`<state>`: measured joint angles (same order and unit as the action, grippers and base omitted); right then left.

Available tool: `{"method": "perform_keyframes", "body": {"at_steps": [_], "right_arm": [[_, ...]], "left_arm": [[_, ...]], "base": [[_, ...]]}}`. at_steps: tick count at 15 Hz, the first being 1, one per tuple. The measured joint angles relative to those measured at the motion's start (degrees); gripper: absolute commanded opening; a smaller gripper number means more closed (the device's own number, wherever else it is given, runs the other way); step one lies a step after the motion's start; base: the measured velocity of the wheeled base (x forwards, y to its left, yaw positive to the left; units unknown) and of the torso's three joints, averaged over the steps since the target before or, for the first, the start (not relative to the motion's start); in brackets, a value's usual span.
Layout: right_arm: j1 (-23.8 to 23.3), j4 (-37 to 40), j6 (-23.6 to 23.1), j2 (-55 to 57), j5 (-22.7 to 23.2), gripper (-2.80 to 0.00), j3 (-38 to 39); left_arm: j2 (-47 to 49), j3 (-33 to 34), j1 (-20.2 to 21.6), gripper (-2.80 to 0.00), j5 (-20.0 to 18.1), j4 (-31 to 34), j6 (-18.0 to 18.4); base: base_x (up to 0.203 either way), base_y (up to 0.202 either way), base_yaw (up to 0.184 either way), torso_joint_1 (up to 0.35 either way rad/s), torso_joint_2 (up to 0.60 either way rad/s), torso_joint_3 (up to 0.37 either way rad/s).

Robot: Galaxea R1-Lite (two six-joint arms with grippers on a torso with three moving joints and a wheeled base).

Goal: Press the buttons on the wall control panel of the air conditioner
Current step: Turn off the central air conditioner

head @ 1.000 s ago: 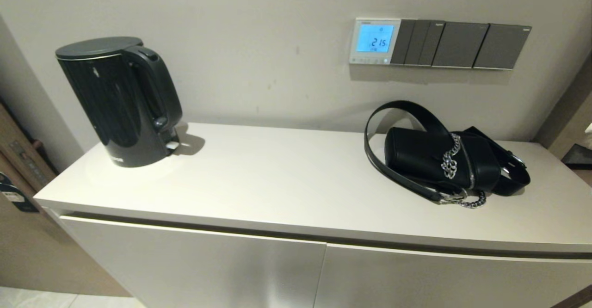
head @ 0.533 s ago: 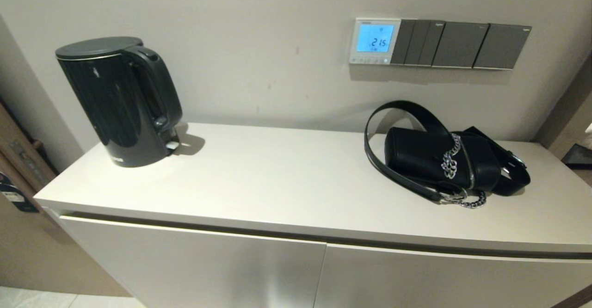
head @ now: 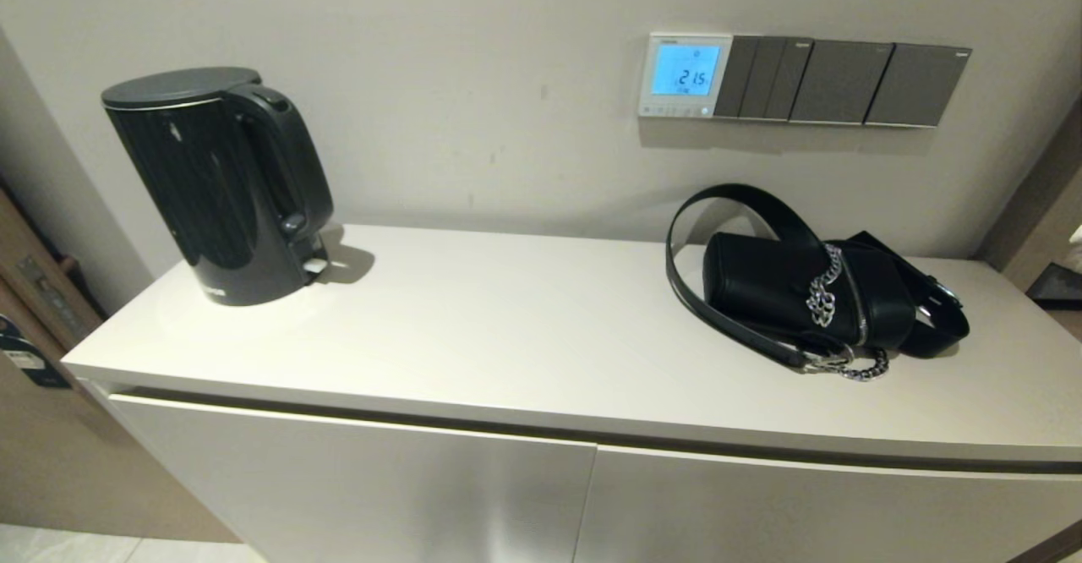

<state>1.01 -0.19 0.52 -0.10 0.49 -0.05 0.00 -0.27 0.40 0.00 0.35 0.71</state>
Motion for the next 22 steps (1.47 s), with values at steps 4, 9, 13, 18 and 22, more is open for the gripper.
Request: {"method": "perform_keyframes", "body": {"at_steps": [4, 9, 13, 18, 22], "right_arm": [[0.0, 0.2, 0.1, 0.0, 0.0, -2.80, 0.0], [0.0, 0.3, 0.2, 0.0, -0.1, -2.80, 0.0], [0.0, 0.3, 0.3, 0.0, -0.2, -2.80, 0.0], [0.0, 0.3, 0.1, 0.0, -0.2, -2.80, 0.0], [-0.1, 0.2, -2.3, 0.0, 0.0, -2.80, -0.3]], "left_arm": [[0.0, 0.0, 0.0, -2.80, 0.0, 0.0, 0.0], [0.0, 0.0, 0.0, -2.80, 0.0, 0.0, 0.0], [0.0, 0.0, 0.0, -2.80, 0.0, 0.0, 0.0], [0.0, 0.0, 0.0, -2.80, 0.0, 0.0, 0.0], [0.0, 0.0, 0.0, -2.80, 0.0, 0.0, 0.0]], "base": [[0.000, 0.000, 0.000, 0.000, 0.00, 0.000], [0.000, 0.000, 0.000, 0.000, 0.00, 0.000], [0.000, 0.000, 0.000, 0.000, 0.00, 0.000], [0.000, 0.000, 0.000, 0.000, 0.00, 0.000], [0.000, 0.000, 0.000, 0.000, 0.00, 0.000]]}}
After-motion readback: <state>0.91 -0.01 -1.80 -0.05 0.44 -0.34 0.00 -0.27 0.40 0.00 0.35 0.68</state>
